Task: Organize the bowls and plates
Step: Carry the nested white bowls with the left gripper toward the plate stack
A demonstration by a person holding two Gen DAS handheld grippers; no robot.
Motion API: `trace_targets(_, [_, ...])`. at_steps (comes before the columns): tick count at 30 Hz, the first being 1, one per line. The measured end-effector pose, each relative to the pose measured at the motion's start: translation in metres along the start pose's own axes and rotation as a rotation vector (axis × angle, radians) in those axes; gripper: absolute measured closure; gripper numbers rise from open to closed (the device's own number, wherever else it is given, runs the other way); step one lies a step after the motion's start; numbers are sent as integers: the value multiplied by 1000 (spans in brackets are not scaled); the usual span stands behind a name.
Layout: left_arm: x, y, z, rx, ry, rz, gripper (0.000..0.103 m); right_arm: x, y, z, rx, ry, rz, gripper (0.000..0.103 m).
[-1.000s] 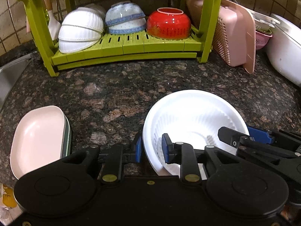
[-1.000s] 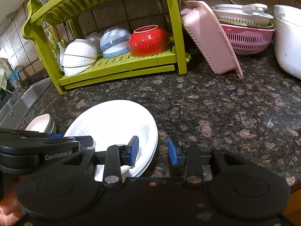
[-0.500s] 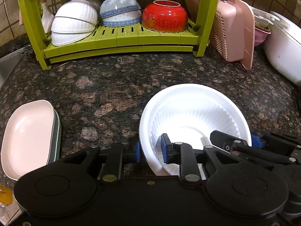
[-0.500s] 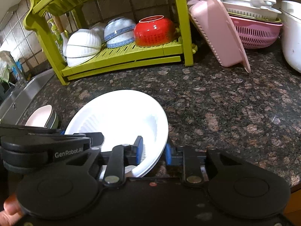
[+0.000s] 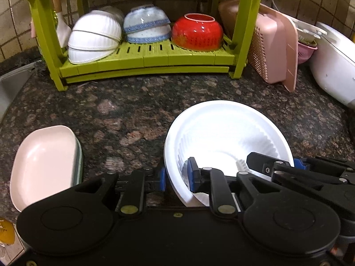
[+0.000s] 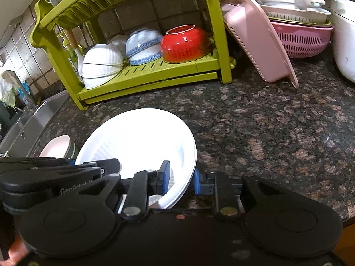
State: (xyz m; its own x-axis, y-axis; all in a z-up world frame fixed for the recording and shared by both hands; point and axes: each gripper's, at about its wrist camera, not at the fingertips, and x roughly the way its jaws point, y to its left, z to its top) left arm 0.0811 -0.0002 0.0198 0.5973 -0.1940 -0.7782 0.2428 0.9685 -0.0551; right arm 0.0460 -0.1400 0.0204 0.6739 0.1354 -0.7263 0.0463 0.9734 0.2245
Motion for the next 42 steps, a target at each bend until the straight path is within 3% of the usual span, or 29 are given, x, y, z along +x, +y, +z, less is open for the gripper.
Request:
trace_targets(8, [-11,25,3,-41,-19,30,77,4,24,10,-14,-21,36,80])
trace_targets(26, [-51,120,-4,-160,-139,258,76,34,137,32,-93,-61,245,80])
trace_targets(36, [-43,162,-13,-246,-86,318,77,63,180,20,-170,-1,269,80])
trace_targets(42, [-32,176,-16,-283,-45,300,77,73,187,15,-174,27,266,80])
